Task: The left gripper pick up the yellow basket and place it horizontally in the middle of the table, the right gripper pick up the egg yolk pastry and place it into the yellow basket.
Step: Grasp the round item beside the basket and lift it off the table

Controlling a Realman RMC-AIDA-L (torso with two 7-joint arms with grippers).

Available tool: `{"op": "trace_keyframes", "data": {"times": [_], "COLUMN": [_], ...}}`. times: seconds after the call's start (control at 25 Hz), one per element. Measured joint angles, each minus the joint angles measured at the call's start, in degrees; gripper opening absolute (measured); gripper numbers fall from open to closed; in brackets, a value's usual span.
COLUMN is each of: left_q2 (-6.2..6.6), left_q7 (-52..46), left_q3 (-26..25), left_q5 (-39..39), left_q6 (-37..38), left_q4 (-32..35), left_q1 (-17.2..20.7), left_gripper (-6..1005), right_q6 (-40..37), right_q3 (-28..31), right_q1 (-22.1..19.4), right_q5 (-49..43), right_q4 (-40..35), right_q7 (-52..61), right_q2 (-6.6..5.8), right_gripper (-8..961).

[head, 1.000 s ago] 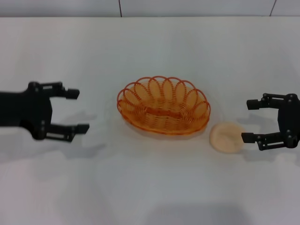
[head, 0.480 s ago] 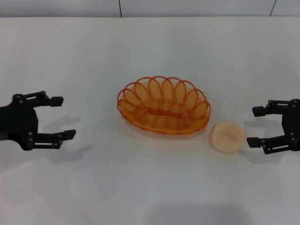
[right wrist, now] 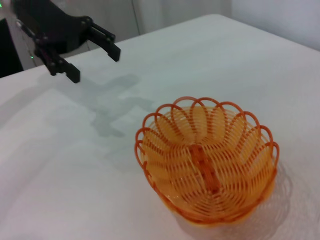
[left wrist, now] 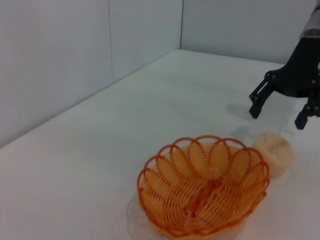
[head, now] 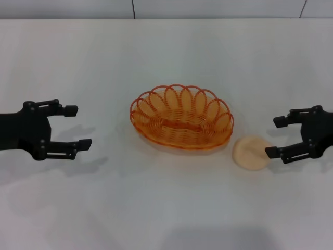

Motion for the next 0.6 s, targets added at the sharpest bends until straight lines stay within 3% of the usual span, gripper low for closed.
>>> {"op": "trace_keyframes", "data": {"times": [0.6], "left_q2": [-0.42], "left_q7": [0.5], "left_q3": [0.4], "left_q5": [0.2], "left_q6": [-0.5], "left_q4": [-0.1], "left_q1": [-1.2], "left_gripper": [866], "right_q6": [8.9], "right_q3": [-10.1], "right_q1": [1.1], "right_q5": [0.3], "right_q4": [2.1], "right_q7": [6.2], "right_q2": [0.73], "right_gripper": [869]}}
